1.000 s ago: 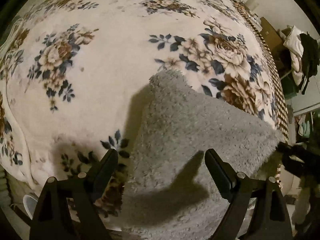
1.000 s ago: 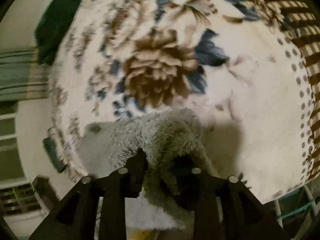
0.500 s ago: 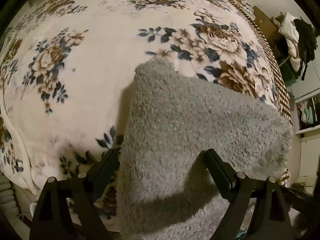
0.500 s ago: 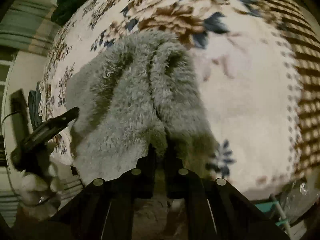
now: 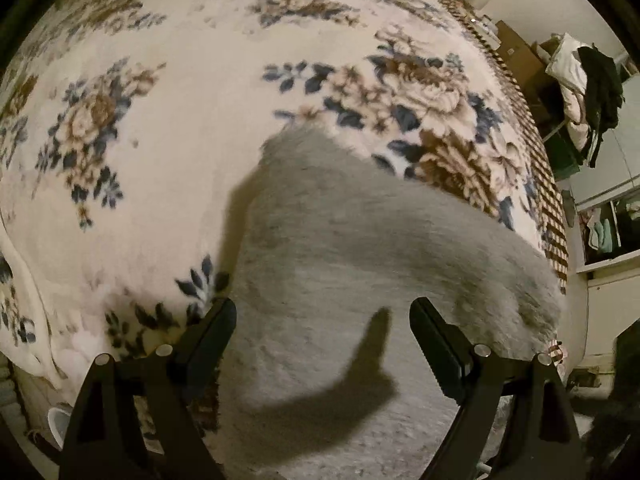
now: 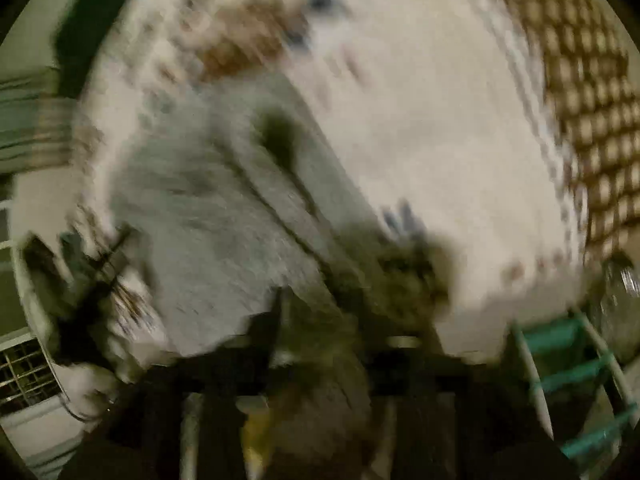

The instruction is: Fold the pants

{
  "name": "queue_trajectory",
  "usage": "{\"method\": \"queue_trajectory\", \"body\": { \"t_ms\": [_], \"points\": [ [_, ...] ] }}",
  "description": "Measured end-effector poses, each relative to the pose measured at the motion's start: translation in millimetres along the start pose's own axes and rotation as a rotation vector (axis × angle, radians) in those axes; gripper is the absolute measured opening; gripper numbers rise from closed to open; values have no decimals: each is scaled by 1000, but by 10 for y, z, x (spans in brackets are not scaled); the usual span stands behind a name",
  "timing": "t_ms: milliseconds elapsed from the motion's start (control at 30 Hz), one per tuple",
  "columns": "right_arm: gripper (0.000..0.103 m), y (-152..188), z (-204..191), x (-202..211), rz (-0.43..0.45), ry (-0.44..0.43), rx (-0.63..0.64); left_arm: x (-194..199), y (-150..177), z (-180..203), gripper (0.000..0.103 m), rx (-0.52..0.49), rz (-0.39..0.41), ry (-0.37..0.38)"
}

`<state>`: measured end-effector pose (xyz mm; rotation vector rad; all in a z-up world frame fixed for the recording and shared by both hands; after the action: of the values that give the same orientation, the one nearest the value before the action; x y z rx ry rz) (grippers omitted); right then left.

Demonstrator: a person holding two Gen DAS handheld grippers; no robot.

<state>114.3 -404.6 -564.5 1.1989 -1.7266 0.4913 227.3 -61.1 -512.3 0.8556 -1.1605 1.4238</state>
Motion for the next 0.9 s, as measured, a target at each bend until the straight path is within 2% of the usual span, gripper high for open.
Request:
{"method": "queue_trajectory", "body": {
  "t_ms": [33, 100, 200, 233, 300, 400, 500, 567, 633, 767, 867, 900],
  "points": [
    [68, -39, -61, 94, 50, -26, 15, 32, -18, 21, 88, -6, 17, 4],
    [68, -188, -140, 160, 111, -58, 19, 65, -66, 50, 88, -17, 45, 2],
    [68, -527, -155, -12, 112, -126, -29, 61, -198, 97, 88, -23, 59, 4],
    [58, -634, -179, -93, 105, -133, -33, 54, -241, 103, 88, -22, 60, 10],
    [19, -739, -344, -233, 99, -129, 11, 43, -323, 121, 88, -26, 62, 14],
    [17, -832, -546, -142, 175, -21, 80, 46, -440, 103, 88, -31, 69, 7],
    [16, -895, -422, 118, 255, -8, 0, 80, -531, 31, 88, -3, 80, 30],
    [16, -904, -348, 208, 307, 56, -23, 44, -605, -22, 88, 23, 79, 41],
    [17, -944, -220, 70, 276, 91, -64, -56, -669, -79, 88, 45, 65, 32],
    [18, -1043, 2, -365, 186, 98, -125, -377, -785, -297, 88, 122, -2, 45],
    [20, -1100, 60, -519, 182, 111, -110, -637, -839, -434, 91, 162, -60, 57],
    [24, -1130, 77, -561, 167, 109, -100, -709, -850, -460, 91, 170, -79, 57]
  ]
}}
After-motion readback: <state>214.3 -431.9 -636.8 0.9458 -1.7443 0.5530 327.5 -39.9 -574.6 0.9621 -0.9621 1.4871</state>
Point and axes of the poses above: each gripper's, at about its wrist camera, not at the fingertips, and x roughly against the way its jaws point, z to its right, y to its underside, the point moved 1 cm from there along -x, roughly the way its jaws point, and after that the axes turned 5 degrees about -z, right-handed, at the moved point
